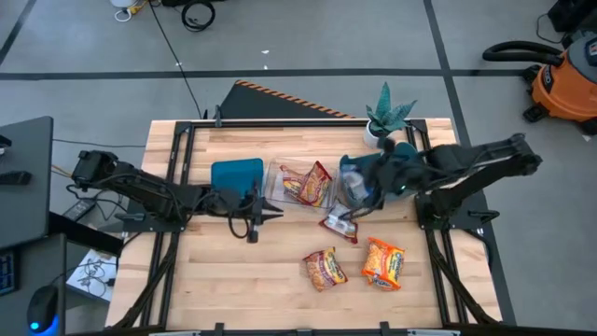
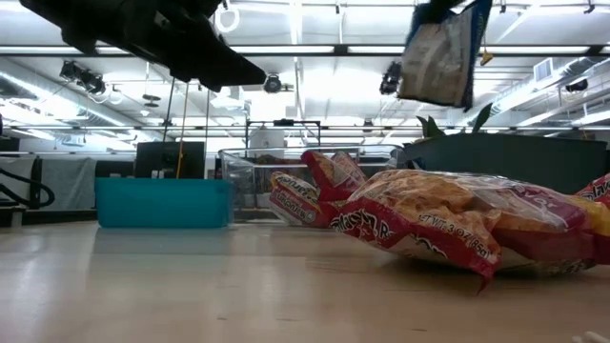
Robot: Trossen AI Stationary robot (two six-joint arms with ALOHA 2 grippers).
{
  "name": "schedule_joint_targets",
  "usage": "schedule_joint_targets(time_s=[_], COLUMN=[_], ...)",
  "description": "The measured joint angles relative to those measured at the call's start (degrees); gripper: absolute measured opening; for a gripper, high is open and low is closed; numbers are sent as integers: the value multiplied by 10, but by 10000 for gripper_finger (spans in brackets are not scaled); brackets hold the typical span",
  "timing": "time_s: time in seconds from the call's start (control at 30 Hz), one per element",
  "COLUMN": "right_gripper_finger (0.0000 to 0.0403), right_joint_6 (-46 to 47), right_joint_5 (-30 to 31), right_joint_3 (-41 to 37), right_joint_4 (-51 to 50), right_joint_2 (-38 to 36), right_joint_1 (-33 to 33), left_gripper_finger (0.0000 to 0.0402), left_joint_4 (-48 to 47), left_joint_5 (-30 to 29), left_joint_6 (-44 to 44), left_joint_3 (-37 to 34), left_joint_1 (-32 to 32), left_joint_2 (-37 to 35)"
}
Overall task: Sort Maruchan noodles
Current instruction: Put the blue noodle pack into the right blue bin
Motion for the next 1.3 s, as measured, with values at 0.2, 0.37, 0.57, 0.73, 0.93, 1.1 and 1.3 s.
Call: schedule_joint_targets(time_s=[0.2,0.37,0.57,0.73,0.93,1.1,1.3], right_gripper_finger=[8,8,8,12,70,128,145], right_joint_6=[58,92,146,160,96,83,71], right_joint_5=[38,45,27,-28,-156,-185,-143], right_joint_3=[0,-38,-85,-145,-217,-176,-156], right_joint_4=[-107,-157,-208,-155,-14,-31,1], right_joint_2=[-40,-57,-62,-58,-39,-32,-73], right_joint_1=[-40,-87,-152,-197,-250,-259,-190], left_gripper_finger=[55,55,55,55,55,55,55], left_joint_4=[-9,-9,-9,-8,13,78,-6], left_joint_5=[0,-1,-8,-10,-21,-21,-4], left_joint_6=[-19,-20,-30,-30,0,15,-87], left_joint_3=[0,0,0,0,0,1,10], left_joint_1=[-22,-34,-37,-37,-36,-37,-34], left_joint_2=[0,0,0,0,0,-1,-1])
